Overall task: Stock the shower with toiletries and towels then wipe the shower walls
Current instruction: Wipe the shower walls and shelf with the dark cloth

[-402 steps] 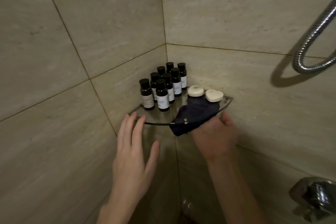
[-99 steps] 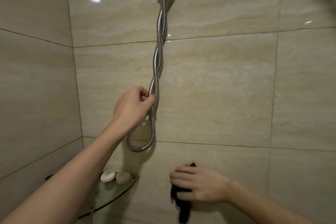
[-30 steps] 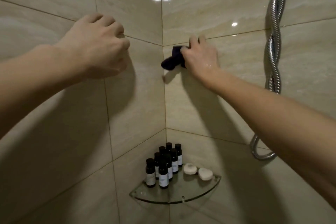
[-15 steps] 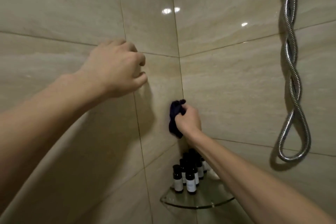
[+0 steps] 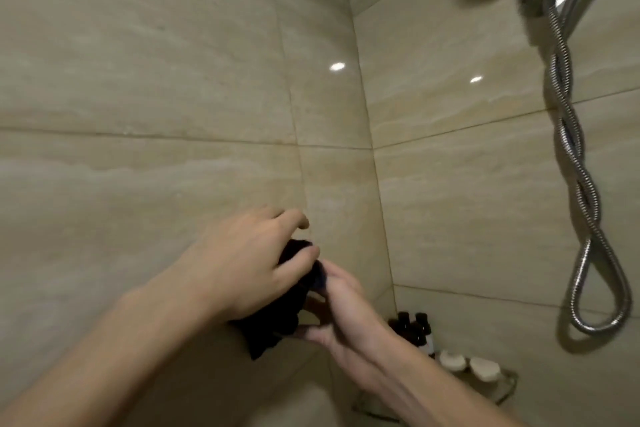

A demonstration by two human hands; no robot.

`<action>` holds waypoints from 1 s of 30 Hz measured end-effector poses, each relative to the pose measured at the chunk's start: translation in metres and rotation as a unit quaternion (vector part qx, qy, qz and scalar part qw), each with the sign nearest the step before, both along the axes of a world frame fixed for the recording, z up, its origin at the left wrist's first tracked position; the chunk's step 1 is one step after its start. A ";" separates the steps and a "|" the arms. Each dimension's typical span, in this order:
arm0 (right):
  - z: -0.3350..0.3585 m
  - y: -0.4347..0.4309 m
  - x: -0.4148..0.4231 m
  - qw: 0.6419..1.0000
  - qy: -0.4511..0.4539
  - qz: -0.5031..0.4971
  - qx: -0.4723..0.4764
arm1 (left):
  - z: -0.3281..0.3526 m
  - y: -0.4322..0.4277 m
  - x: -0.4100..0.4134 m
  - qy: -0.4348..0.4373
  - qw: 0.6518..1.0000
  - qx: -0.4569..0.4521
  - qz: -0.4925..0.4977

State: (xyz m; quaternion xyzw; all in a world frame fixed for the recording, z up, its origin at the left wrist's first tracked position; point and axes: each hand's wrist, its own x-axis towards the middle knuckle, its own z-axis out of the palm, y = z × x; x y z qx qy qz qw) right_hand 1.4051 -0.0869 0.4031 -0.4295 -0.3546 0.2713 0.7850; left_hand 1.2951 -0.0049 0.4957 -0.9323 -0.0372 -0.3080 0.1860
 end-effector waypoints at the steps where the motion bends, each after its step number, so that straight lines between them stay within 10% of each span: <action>1: -0.010 0.000 -0.005 0.999 0.022 0.031 0.011 | -0.011 -0.001 -0.008 0.017 1.000 -0.018 -0.008; 8: -0.086 -0.002 -0.035 0.977 0.039 0.209 -0.035 | -0.082 -0.002 -0.062 0.146 0.981 -0.117 0.048; 14: -0.129 -0.003 -0.060 0.929 0.061 0.359 -0.063 | -0.157 -0.019 -0.123 0.003 0.927 -0.372 0.037; 24: -0.270 -0.038 -0.204 0.765 0.155 0.579 -0.236 | -0.376 -0.173 -0.263 -0.341 0.644 -0.625 0.280; 30: -0.352 -0.123 -0.307 0.665 -0.112 0.688 -0.268 | -0.473 -0.319 -0.337 -0.520 0.444 -0.603 0.410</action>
